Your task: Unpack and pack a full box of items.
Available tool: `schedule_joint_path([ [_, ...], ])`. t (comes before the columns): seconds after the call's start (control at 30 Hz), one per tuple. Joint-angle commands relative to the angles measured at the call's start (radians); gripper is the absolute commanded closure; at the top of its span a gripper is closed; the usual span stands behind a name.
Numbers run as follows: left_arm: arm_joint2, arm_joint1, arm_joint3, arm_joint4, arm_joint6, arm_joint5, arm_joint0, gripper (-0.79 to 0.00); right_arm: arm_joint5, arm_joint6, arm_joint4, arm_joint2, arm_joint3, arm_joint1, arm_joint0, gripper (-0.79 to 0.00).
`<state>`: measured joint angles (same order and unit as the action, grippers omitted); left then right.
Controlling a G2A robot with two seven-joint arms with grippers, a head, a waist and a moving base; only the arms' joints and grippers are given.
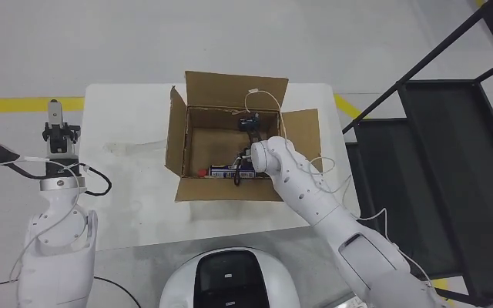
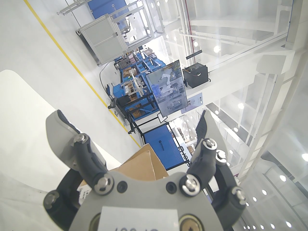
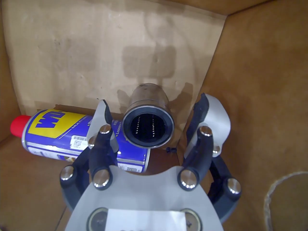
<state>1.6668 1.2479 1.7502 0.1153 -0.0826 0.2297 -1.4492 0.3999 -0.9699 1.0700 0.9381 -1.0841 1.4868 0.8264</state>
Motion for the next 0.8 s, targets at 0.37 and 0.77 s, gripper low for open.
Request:
schedule_joint_path([
  [0.37,0.000,0.000,0.000,0.000,0.000,0.000,0.000,-0.785,-0.017,0.039,-0.033,0.005,0.062,0.015,-0.017,0.000],
  [0.77,0.000,0.000,0.000,0.000,0.000,0.000,0.000,-0.785,-0.020,-0.004,-0.071,0.046,-0.010,0.015,-0.026,0.000],
])
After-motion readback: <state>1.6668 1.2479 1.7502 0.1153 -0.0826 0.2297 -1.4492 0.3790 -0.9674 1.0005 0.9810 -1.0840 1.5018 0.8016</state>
